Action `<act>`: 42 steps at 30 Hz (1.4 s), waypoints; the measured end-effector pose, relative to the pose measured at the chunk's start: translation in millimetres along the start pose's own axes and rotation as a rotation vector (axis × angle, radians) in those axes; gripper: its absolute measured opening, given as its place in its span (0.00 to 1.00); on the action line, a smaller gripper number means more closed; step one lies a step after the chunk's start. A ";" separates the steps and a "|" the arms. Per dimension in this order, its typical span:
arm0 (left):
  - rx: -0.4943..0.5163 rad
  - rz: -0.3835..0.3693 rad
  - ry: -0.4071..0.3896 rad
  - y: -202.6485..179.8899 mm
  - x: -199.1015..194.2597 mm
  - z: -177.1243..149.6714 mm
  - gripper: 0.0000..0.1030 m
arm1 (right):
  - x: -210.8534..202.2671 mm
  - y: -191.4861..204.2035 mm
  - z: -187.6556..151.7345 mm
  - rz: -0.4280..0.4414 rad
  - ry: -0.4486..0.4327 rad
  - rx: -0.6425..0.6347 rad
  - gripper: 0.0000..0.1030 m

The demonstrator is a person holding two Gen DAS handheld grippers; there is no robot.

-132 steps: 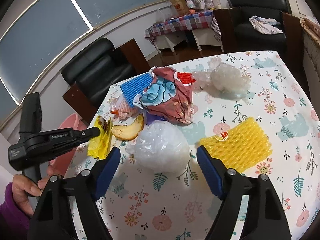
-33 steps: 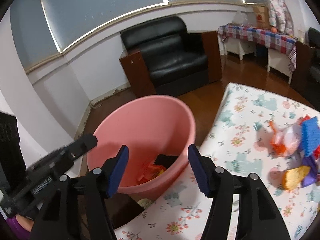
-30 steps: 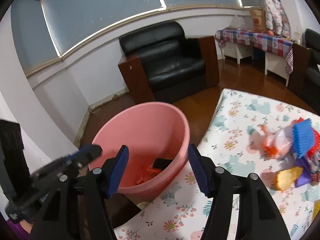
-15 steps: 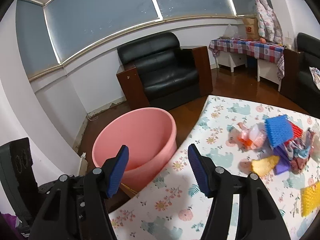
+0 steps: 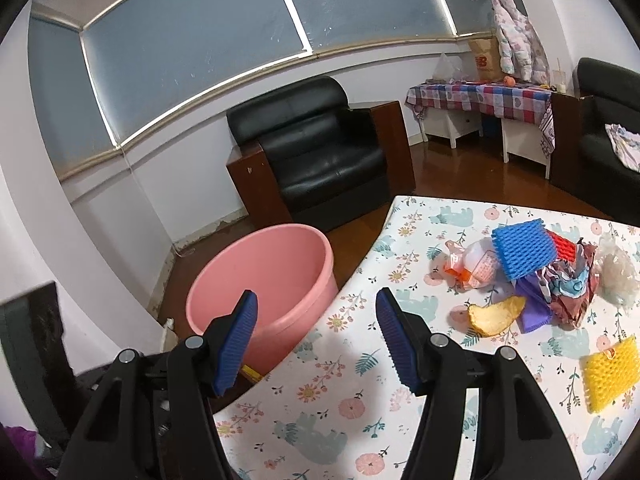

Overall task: Collect trash
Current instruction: 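Move both empty tools back toward the trash pile, then grasp the yellow translucent scrap with the left tool while the right tool grasps the yellow mesh sleeve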

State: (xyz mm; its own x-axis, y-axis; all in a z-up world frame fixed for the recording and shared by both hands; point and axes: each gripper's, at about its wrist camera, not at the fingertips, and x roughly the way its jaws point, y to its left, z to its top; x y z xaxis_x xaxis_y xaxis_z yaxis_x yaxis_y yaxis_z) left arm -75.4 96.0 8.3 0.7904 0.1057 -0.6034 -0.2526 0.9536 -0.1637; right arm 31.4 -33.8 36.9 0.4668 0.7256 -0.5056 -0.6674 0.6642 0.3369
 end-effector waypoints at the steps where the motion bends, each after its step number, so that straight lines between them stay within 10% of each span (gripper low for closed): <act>1: 0.004 -0.018 -0.002 -0.8 -2.0 -0.3 0.17 | -3.8 1.9 2.1 0.009 -0.011 0.003 0.59; 15: 0.041 -0.197 -0.006 -38.1 7.2 11.1 0.28 | -40.1 5.9 4.5 -0.077 -0.078 -0.050 0.67; 31: 0.178 -0.355 0.141 -89.6 47.2 3.7 0.37 | -102.7 -138.8 -55.3 -0.424 -0.043 0.193 0.66; 42: 0.225 -0.263 0.208 -116.7 113.9 26.4 0.36 | -100.7 -179.4 -65.4 -0.445 -0.001 0.249 0.66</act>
State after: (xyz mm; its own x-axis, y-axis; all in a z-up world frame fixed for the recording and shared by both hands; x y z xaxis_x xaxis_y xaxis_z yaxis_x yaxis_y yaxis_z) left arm 58.8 4.2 -20.7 0.6762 -0.1875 -0.7125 0.0899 0.9808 -0.1728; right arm 66.2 -237.9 -24.6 0.6752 0.3631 -0.6421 -0.2457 0.9315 0.2683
